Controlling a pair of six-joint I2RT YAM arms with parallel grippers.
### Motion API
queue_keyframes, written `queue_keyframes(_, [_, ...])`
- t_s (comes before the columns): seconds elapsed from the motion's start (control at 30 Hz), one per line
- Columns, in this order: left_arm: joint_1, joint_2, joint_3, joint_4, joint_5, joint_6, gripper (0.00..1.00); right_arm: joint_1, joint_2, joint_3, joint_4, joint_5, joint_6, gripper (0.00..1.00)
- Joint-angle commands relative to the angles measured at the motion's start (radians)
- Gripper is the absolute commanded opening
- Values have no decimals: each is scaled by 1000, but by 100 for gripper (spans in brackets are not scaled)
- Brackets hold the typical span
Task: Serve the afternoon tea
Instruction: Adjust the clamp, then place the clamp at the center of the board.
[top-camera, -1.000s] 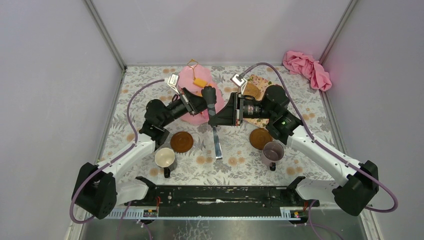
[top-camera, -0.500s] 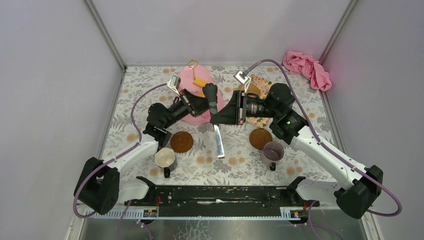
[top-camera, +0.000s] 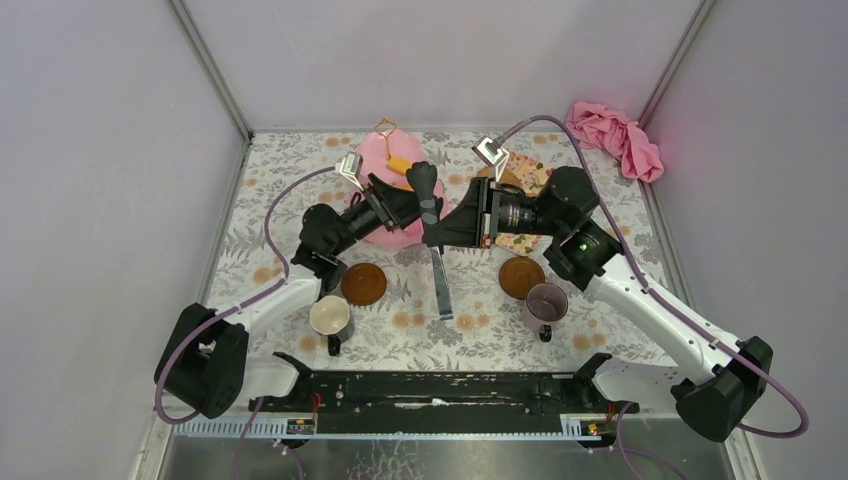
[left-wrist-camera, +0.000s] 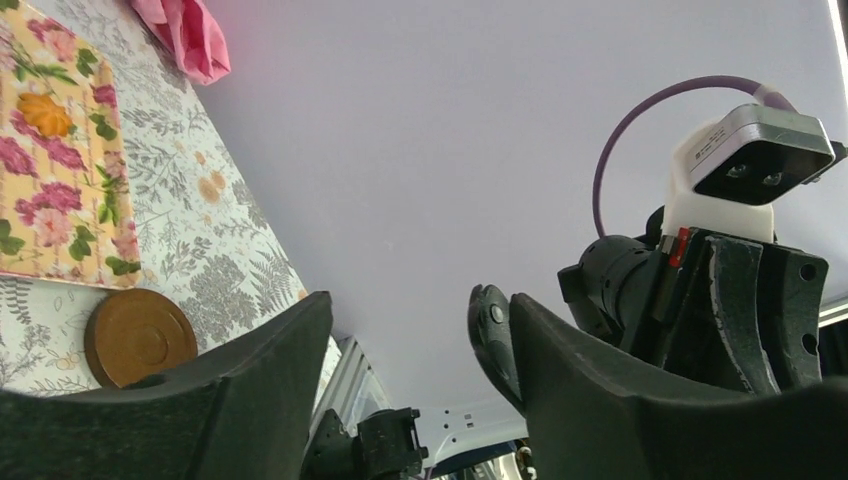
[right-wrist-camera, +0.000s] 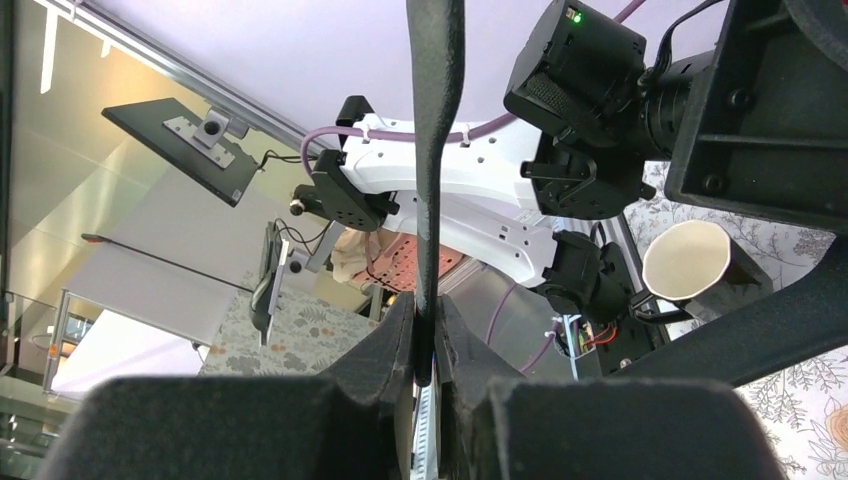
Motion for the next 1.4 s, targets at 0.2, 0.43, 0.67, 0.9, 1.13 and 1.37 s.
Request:
queue_keyframes(0.2, [10, -24, 21, -37, -70, 57, 81, 12, -75, 66, 1, -25, -49, 0])
queue_keyframes(0.43, [12, -54, 88, -44, -98, 54, 83, 12, -119, -28, -38, -4, -63, 0])
queue_keyframes(0.67, [11, -119, 121, -115, -177, 76, 86, 12, -131, -55, -88, 24, -87, 0])
queue_keyframes(0.9, [17, -211, 119, -239, -315, 153, 90, 12, -126, -15, -254, 112, -187, 0])
queue_keyframes(1.13, [37, -363, 99, -437, -460, 304, 92, 12, -30, 82, -608, 376, -365, 0])
queue_keyframes(1.37, [39, -491, 86, -601, -542, 460, 92, 12, 167, 139, -828, 720, -451, 0])
